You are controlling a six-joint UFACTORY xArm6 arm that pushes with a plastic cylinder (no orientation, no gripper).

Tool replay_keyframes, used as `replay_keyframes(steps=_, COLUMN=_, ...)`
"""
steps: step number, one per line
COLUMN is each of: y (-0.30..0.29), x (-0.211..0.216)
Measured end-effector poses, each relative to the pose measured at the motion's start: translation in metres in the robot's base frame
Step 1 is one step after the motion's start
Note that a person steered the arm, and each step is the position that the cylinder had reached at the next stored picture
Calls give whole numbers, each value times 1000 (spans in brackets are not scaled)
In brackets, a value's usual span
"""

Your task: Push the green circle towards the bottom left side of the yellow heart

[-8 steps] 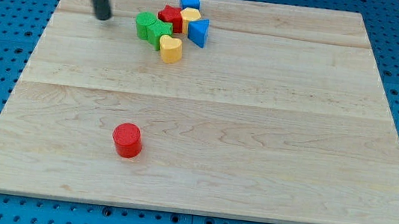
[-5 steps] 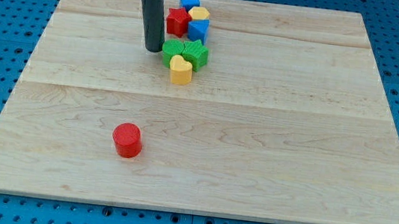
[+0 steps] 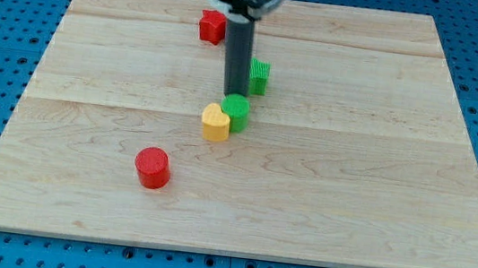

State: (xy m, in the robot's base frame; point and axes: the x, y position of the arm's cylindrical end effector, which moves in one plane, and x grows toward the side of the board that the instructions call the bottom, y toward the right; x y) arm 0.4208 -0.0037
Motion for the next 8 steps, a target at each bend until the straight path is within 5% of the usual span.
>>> replay_keyframes(steps=4, y=42, x=88)
replay_keyframes(steps=6, y=-60, x=86)
replay_keyframes(steps=8, y=-22, x=60)
